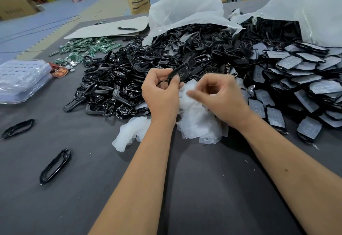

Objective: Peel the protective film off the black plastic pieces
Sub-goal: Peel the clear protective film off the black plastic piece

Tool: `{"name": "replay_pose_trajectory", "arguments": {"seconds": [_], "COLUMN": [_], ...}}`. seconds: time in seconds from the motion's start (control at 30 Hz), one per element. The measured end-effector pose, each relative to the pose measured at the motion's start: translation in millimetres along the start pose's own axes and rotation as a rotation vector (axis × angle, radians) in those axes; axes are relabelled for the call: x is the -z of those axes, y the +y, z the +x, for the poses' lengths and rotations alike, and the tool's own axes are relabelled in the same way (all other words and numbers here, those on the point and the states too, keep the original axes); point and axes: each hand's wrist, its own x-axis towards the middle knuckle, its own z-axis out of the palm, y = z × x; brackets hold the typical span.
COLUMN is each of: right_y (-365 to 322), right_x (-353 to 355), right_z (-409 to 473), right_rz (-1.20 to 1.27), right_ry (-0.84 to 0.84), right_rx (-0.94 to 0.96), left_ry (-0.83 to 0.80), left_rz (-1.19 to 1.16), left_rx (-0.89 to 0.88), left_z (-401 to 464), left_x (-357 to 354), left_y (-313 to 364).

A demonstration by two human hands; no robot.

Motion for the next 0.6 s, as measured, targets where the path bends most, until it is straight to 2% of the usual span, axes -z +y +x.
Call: {"name": "replay_pose_trajectory", "arguments": {"seconds": [0.1, 0.17, 0.27, 0.37, 0.47, 0.6], "right_y": [-10.3, -15.0, -22.6, -25.1, -20.1, -8.5], "right_x": [5.0, 9.3, 10.2, 9.4, 13.7, 19.8], "right_z": [0.2, 2.3, 3.4, 2.7, 2.3, 0.8], "right_rz": [-0.087, -0.185, -0.275, -0.265, -0.148, 0.08], "right_ry": [-0.495, -0.656, -0.723, -0.757, -0.755, -0.668], "right_rx": [-0.112, -0.139, -0.111, -0.108, -0.122, -0.148], "left_ry": [-0.073, -0.129, -0.136, -0.095, -0.12, -0.169], "left_rz": [0.109, 0.159, 0.21, 0.233, 0.299, 0.458], "left_rx": [-0.06, -0.047, -0.005, 0.036, 0.019, -0.114], "left_z": [-2.7, -4.1, -3.3, -3.2, -4.0, -7.8], "left_x": [-3.5, -5.6, -5.7, -5.5, -7.9, -10.6], "left_y": [-1.8, -3.4, -5.1, -5.2, -3.0, 1.1]}}
